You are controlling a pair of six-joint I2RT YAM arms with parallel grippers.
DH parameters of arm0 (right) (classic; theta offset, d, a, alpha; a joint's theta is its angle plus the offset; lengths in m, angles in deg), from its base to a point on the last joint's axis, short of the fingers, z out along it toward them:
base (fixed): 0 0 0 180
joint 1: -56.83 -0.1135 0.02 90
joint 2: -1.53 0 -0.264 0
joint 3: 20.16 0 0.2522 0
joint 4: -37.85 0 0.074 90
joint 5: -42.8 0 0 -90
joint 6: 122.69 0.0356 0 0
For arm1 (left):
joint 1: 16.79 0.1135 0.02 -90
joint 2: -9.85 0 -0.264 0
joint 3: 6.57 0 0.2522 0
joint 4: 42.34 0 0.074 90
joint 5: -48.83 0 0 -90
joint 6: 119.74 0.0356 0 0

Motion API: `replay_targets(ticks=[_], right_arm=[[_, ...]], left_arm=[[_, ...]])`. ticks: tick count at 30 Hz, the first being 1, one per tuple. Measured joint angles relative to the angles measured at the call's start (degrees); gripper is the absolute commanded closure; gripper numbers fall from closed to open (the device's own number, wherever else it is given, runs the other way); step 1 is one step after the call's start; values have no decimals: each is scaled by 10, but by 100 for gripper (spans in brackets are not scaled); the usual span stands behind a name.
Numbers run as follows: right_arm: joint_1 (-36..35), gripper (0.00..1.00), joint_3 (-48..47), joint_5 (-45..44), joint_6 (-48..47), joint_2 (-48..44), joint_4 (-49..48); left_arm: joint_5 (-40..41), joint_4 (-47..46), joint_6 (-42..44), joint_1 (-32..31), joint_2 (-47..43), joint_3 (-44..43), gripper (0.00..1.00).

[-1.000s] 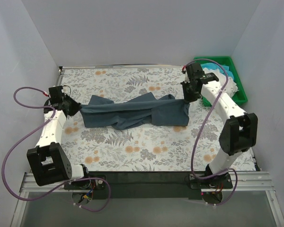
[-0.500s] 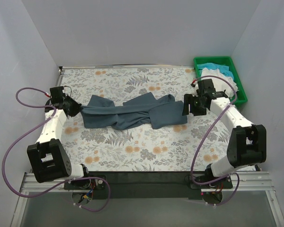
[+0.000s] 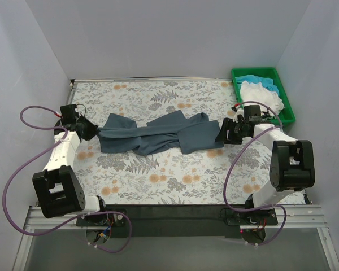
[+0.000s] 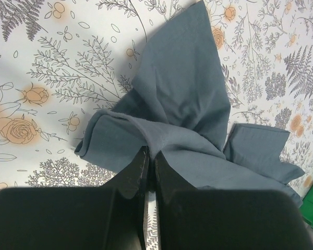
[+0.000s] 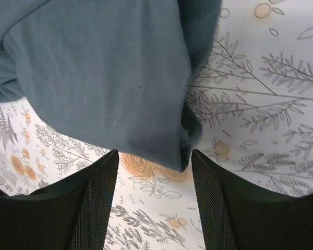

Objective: Fold and stack the t-shirts
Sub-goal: Flatten the tshirt out

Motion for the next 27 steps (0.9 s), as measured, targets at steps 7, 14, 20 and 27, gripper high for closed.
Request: replay_targets(ticks=[7, 14, 20, 27], right_arm=[[0, 56, 16, 48, 1, 20, -34], [0, 60, 22, 147, 33, -11, -38], [0, 59, 35, 176, 46, -64, -40], [0, 59, 69, 141, 41, -46, -29]], left_arm=[[-5, -2, 0, 0, 0, 1, 100], [-16, -2, 0, 0, -1, 1, 100], [-35, -2, -3, 0, -4, 1, 100], [-38, -2, -4, -1, -7, 1, 100]])
